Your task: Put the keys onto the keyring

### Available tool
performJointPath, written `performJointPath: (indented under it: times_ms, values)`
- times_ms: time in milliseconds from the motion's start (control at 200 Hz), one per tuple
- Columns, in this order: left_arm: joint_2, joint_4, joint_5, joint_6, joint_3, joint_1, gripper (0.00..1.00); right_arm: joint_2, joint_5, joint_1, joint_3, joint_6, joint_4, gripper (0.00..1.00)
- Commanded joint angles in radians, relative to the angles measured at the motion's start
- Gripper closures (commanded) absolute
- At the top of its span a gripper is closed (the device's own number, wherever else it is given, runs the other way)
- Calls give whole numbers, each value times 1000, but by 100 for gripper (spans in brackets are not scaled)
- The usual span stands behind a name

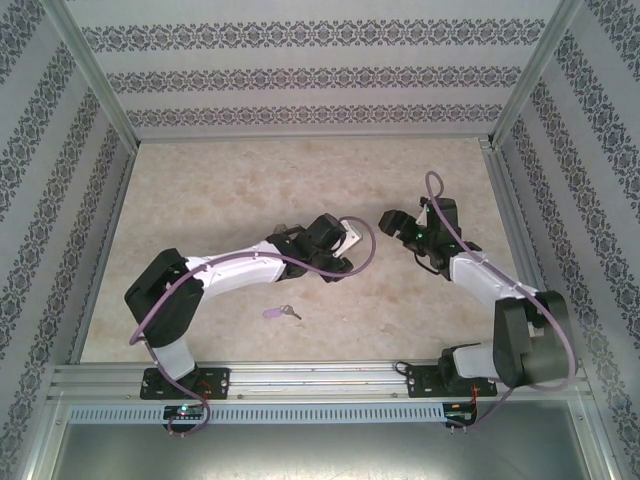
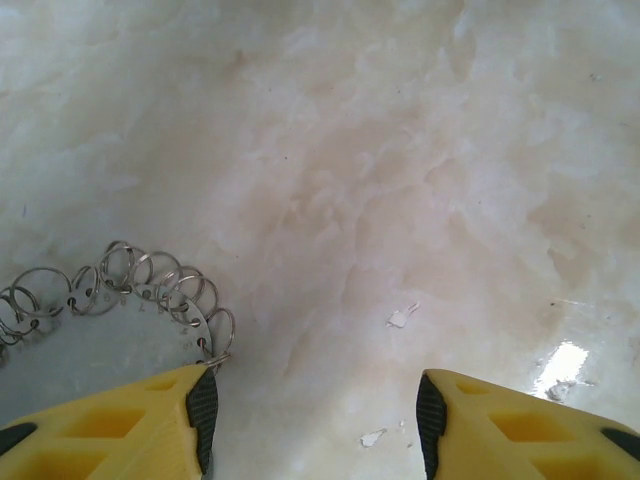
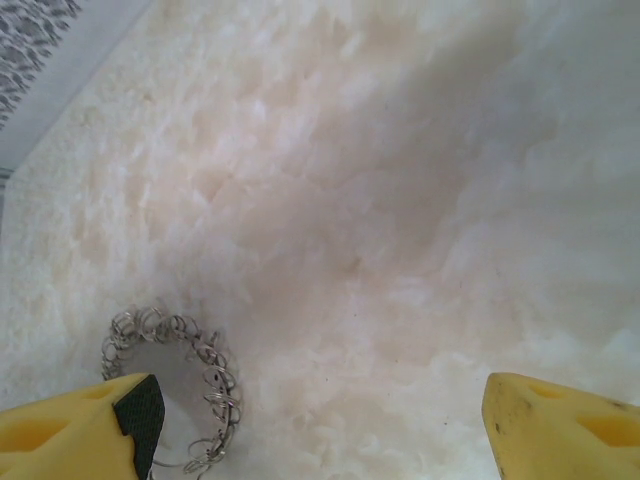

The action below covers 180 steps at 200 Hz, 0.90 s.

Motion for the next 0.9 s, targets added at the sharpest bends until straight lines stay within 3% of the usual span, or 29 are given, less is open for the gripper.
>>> performJointPath:
  times_ms: [0,250,894]
  values:
    - [52,-1,13,52,28,3,46,-48,18,-23,-11,-54,-90,16]
    - [121,0,-16,43,39,22,55,-107,35,-35,-49,-63,-125,16]
    - [190,-38,-66,23,101,65,62,-89,19,-24,-64,-54,-98,16]
